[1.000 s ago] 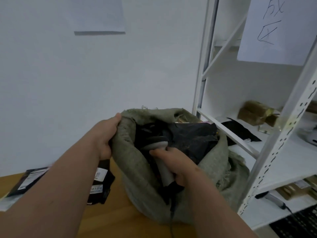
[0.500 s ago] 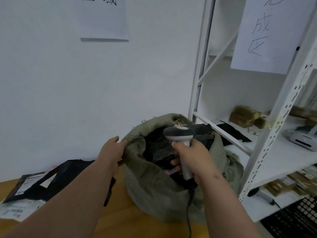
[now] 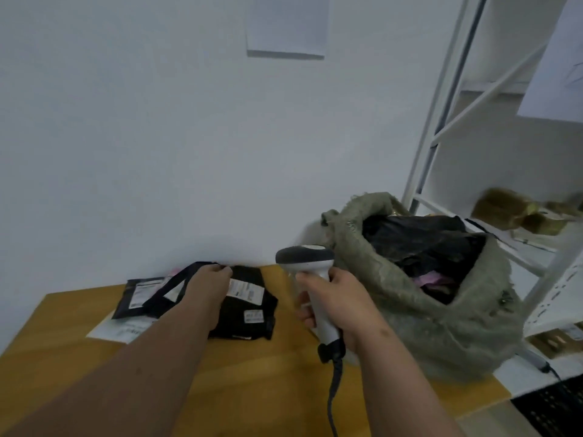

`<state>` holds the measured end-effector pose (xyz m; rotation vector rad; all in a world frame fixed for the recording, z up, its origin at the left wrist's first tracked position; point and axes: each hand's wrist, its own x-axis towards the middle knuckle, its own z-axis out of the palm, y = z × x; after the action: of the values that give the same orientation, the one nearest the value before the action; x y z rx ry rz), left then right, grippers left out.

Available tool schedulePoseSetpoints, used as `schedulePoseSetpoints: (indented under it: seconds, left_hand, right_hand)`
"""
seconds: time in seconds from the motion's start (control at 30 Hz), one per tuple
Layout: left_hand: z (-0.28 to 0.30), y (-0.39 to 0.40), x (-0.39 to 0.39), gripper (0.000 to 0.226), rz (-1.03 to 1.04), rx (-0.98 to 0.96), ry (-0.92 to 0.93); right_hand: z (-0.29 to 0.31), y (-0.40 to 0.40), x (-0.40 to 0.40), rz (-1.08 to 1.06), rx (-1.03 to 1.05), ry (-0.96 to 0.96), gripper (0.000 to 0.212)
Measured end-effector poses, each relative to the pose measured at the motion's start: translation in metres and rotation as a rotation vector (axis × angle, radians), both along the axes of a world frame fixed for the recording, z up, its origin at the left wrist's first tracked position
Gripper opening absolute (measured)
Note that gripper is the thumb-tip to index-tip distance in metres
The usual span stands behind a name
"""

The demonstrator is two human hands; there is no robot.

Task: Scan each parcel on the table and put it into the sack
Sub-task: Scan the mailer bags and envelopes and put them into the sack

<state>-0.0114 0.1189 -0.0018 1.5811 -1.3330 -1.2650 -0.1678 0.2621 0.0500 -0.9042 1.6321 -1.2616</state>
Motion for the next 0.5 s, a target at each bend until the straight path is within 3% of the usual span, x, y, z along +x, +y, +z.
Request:
schedulePoseSetpoints:
  seconds: [0.17, 0.5]
  left_hand:
    - [-0.027, -0.01, 0.069, 0.043, 0.024, 0.064, -0.16]
    - [-0.082, -0.043, 0.142, 0.042, 0.131, 0.175, -0.163]
  right_hand:
    - [-0.037, -0.033, 0.056, 0.001, 0.028, -0.046, 0.018]
    - [-0.092, -0.111, 0.105, 0.014, 0.126, -0.062, 0.014]
